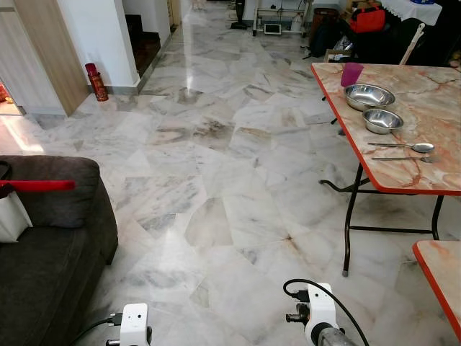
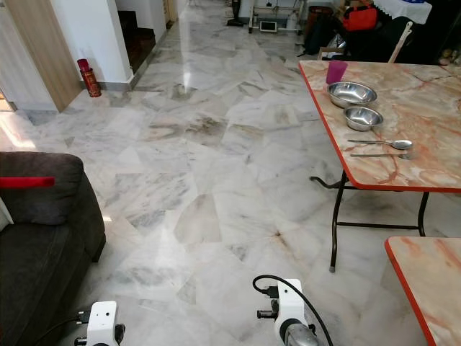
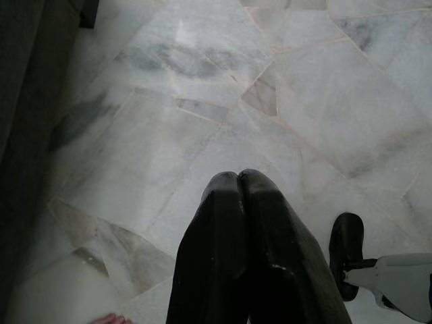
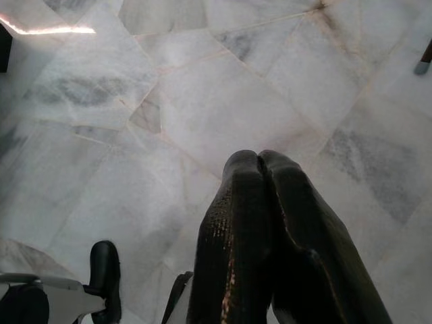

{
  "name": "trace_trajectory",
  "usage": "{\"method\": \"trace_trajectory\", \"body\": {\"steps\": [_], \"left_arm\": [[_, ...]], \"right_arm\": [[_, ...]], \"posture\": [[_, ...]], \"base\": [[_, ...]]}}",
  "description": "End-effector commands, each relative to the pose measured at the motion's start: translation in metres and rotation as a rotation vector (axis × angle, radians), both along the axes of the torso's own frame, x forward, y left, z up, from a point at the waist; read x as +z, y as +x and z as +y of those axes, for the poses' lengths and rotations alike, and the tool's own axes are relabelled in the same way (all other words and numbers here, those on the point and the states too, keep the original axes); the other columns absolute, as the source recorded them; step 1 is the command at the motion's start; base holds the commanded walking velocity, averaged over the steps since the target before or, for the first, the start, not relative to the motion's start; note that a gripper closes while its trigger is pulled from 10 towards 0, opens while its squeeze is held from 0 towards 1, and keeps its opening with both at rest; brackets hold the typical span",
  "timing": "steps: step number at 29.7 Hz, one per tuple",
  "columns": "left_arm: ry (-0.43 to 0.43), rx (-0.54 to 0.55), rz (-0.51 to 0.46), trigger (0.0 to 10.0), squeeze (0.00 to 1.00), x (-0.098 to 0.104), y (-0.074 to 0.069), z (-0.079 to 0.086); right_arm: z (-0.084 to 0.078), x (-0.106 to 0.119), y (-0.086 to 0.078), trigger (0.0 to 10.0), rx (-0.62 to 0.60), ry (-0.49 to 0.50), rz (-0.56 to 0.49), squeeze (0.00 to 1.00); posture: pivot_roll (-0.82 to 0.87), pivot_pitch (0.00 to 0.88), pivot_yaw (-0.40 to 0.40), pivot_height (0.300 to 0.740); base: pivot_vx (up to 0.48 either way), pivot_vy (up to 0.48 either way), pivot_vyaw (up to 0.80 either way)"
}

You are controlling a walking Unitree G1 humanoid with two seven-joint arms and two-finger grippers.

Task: Setting the table

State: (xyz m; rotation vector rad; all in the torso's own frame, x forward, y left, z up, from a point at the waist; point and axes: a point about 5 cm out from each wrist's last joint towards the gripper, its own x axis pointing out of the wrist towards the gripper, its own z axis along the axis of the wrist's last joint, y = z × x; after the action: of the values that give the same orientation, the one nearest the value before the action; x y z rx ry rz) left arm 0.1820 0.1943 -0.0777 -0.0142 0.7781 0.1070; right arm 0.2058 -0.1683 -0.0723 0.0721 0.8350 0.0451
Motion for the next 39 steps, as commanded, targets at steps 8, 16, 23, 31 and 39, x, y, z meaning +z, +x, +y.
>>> {"method": "trace_trajectory", "body": {"steps": [8,16,23,31,39], "left_arm": [[-0.002,0.015,0.008,10.0,0.0,-0.0012,-0.0029,0.0024],[0.007,0.008,0.006,10.0,0.0,-0.0004,-0.0027,0.0064],[0.007,0.011,0.007,10.0,0.0,-0.0006,-0.0035,0.0069],[-0.004,0.019,0.009,10.0,0.0,-0.0012,-0.0042,0.0058],[-0.005,0.021,0.013,10.0,0.0,-0.0017,-0.0049,0.0055]], "right_arm": [[0.0015,-0.0007,-0.001,10.0,-0.006,0.008,0.004,0.0],[0.0076,-0.0012,-0.001,10.0,-0.01,0.023,0.005,0.0],[0.0093,-0.0014,-0.0012,10.0,-0.005,0.027,0.007,0.0],[0.0086,-0.0007,-0.0002,10.0,-0.001,0.027,0.002,0.0],[0.0079,-0.0014,-0.0014,10.0,0.004,0.025,0.007,0.0]], "posture": [[0.08,0.019,-0.034,0.74],[0.09,0.021,-0.018,0.74],[0.09,0.022,-0.019,0.74],[0.09,0.022,-0.026,0.74],[0.09,0.024,-0.029,0.74]], "base": [[0.0,0.0,0.0],[0.0,0.0,0.0],[0.0,0.0,0.0],[0.0,0.0,0.0],[0.241,0.0,0.0]]}}
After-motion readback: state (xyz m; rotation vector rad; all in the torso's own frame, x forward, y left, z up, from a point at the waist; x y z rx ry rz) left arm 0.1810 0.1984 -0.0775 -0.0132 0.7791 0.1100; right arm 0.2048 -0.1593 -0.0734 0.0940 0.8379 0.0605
